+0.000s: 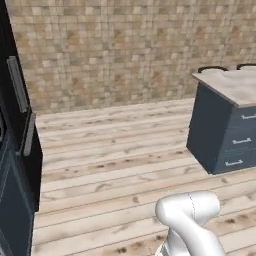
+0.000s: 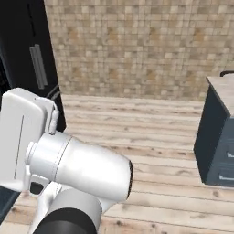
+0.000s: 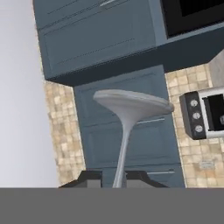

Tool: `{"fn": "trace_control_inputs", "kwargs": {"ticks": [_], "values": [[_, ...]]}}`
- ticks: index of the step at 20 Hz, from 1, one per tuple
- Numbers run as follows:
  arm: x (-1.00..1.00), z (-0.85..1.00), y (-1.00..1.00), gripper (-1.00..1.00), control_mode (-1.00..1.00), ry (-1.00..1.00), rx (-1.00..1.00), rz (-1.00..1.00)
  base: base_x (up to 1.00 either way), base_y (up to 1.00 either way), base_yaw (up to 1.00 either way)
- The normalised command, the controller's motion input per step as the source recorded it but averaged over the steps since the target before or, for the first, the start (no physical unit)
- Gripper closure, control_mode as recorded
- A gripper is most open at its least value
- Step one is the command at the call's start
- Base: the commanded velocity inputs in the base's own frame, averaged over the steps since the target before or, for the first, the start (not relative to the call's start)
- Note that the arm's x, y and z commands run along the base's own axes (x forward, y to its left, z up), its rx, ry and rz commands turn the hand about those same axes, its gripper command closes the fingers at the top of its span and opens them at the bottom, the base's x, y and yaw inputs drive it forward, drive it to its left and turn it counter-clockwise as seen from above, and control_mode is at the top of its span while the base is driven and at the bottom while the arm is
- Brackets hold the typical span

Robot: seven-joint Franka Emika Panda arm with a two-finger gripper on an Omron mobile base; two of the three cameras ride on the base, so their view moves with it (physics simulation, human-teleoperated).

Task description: Retrieve the wine glasses from the counter and place one next to each plate.

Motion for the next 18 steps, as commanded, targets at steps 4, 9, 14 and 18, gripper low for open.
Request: {"fn": "trace_control_inputs", "kwargs": {"ticks": [4,9,14,18], "values": [[0.0,0.0,0.0,1.0,1.0,0.0,0.0,0.0,0.0,0.0,-1.0],[0.0,0.0,0.0,1.0,1.0,0.0,0.0,0.0,0.0,0.0,-0.99],[0.0,0.0,0.0,1.0,1.0,0.0,0.0,0.0,0.35,-0.05,-0.79],[0.0,0.0,0.0,1.0,1.0,0.0,0.0,0.0,0.85,0.91,-0.43]]}}
